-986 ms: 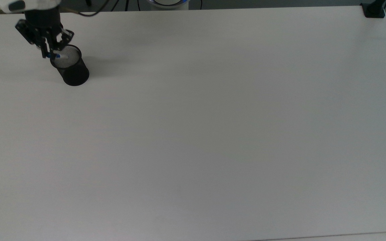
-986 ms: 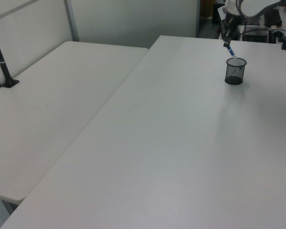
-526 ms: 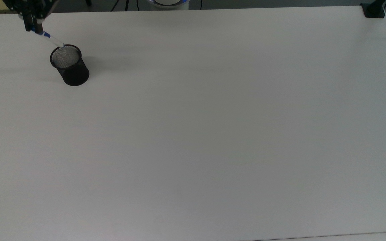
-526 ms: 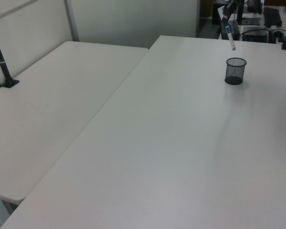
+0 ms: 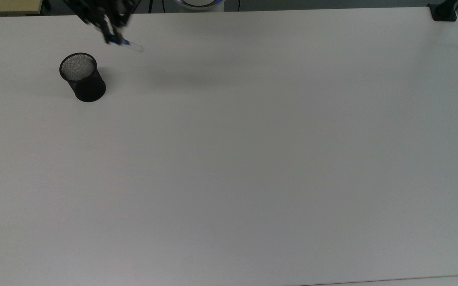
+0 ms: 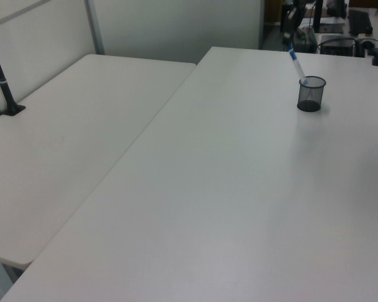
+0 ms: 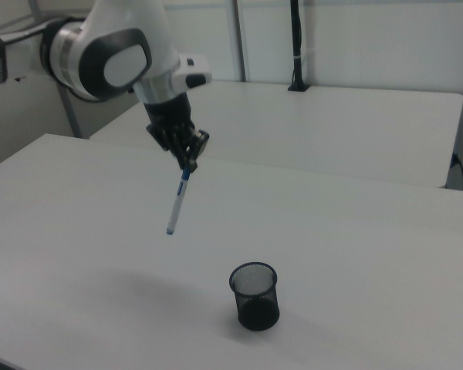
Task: Remove the marker
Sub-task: 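Carry the marker away from the cup and lower it to the table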
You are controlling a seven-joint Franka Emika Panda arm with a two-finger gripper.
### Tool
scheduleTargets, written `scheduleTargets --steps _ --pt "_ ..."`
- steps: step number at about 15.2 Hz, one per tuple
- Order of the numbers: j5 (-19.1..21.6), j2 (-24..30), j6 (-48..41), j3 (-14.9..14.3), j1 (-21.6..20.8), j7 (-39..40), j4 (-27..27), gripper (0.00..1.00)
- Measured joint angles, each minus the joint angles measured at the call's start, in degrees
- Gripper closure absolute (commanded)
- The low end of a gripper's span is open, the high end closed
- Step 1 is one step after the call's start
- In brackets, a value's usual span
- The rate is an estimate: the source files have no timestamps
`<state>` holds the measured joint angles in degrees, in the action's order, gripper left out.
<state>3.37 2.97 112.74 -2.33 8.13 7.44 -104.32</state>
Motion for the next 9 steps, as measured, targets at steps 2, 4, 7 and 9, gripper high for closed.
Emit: scheduleTargets --steps 2,4,7,9 --pt "-0.1 -4.7 0.0 1.1 -1.7 0.0 -0.8 0.95" --pt "-1.4 -9.6 0.0 1.2 -3.5 0.0 -0.9 0.95" --pt "-3.9 -15.0 2.1 1.2 -6.1 -0.3 -0.9 0.95" --pt "-4.1 -16.9 6.4 1.2 -6.7 -1.5 -1.3 0.95"
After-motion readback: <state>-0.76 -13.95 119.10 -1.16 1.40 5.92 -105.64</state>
